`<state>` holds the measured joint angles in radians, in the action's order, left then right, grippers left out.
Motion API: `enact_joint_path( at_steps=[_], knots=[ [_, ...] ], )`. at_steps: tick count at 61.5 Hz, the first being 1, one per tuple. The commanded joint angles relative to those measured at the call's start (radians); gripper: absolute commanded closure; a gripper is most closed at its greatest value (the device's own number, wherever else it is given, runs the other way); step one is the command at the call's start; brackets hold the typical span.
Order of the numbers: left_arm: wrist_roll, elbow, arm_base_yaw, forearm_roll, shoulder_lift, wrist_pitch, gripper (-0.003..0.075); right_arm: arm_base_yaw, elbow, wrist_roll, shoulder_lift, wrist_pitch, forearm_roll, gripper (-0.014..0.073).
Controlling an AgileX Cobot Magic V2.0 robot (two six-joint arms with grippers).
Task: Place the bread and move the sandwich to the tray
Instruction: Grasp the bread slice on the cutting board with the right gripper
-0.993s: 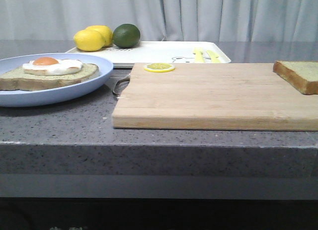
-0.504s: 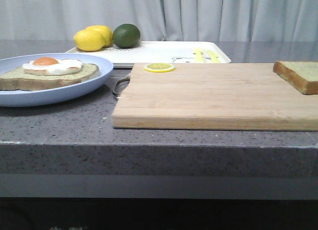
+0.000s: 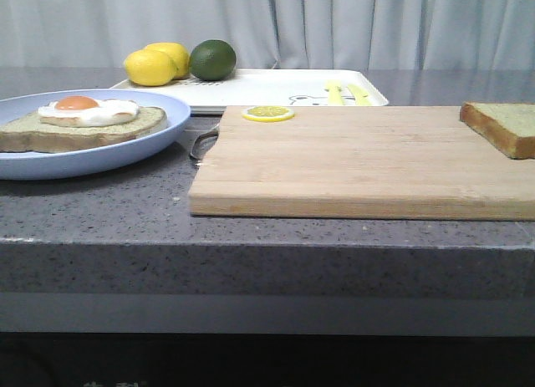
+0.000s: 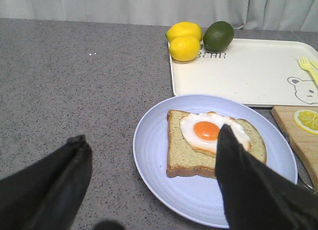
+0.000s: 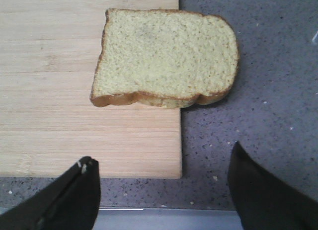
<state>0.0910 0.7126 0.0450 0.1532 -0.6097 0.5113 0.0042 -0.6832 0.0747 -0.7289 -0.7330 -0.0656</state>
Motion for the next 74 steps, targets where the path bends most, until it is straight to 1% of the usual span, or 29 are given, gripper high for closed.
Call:
enact_joint_path(
  at_steps=[1,6,15,22,31,37,42,51,58,65,74],
  knots=[
    [-0.007,0.03,0.008,0.003,-0.007,-0.083,0.0174,-0.001,-0.045,-0.003,-0.034,0.033,-0.032,0.0042],
    [-0.007,0.03,0.008,0.003,-0.007,-0.083,0.0174,-0.001,-0.085,-0.003,-0.085,-0.022,-0.037,0.0044],
    [-0.007,0.03,0.008,-0.008,-0.007,-0.083,0.0174,-0.002,-0.217,-0.003,-0.213,-0.203,-0.037,0.0044],
    [-0.007,0.03,0.008,-0.017,-0.007,-0.083,0.0174,-0.016,-0.307,-0.003,-0.293,-0.27,-0.031,0.0044],
    [-0.007,0.03,0.008,-0.024,-0.007,-0.083,0.0174,-0.123,-0.411,-0.003,-0.385,-0.309,-0.038,0.0044],
    [-0.007,0.03,0.008,-0.024,-0.007,-0.083,0.0174,-0.234,-0.465,-0.036,-0.443,-0.349,-0.077,0.0044],
    [-0.007,0.03,0.008,-0.024,-0.007,-0.084,0.0174,-0.336,-0.485,-0.098,-0.482,-0.364,-0.148,0.0044],
    [-0.007,0.03,0.008,-0.024,-0.007,-0.098,0.0174,-0.537,-0.485,-0.253,-0.568,-0.396,-0.408,0.0044],
    [-0.007,0.03,0.008,-0.024,-0.007,-0.098,0.0174,-0.646,-0.485,-0.382,-0.651,-0.435,-0.616,0.0044],
    [-0.007,0.03,0.008,-0.024,-0.007,-0.098,0.0174,-0.677,-0.485,-0.468,-0.723,-0.467,-0.734,0.0044],
    [-0.007,0.03,0.008,-0.024,-0.007,-0.1,0.0174,-0.677,-0.485,-0.522,-0.812,-0.502,-0.802,0.0044]
  ],
)
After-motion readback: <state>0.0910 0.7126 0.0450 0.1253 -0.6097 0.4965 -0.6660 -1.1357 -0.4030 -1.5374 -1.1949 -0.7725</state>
